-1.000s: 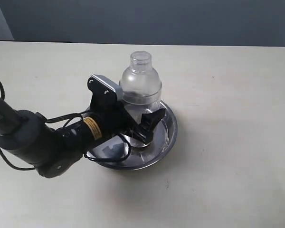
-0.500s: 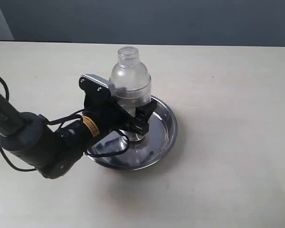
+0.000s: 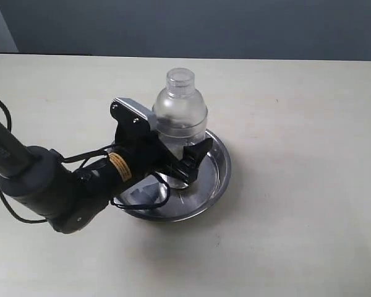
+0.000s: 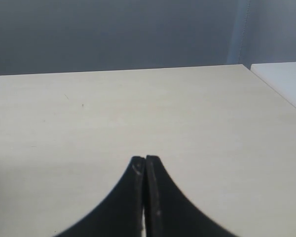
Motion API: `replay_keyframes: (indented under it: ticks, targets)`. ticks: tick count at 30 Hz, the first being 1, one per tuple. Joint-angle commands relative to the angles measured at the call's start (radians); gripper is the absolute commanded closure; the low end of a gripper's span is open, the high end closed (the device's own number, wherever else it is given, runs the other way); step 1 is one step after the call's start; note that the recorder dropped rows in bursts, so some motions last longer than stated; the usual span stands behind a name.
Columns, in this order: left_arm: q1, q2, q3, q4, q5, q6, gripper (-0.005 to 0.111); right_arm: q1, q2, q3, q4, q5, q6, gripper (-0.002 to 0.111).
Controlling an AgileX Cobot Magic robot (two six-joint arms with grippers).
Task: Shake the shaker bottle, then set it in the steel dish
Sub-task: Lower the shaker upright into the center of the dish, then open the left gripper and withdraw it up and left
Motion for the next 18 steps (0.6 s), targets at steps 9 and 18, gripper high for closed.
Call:
replay_keyframes:
  ticks: [9, 18]
  targets:
    - [0.001, -0.134, 0.012, 0.000, -0.017, 0.002, 0.013, -0.003, -0.005, 0.001, 0.001, -0.014, -0.002, 0.109]
    - [0.047, -0.377, 0.036, -0.007, 0.221, 0.050, 0.014, -0.003, -0.005, 0.001, 0.001, -0.014, -0.002, 0.109]
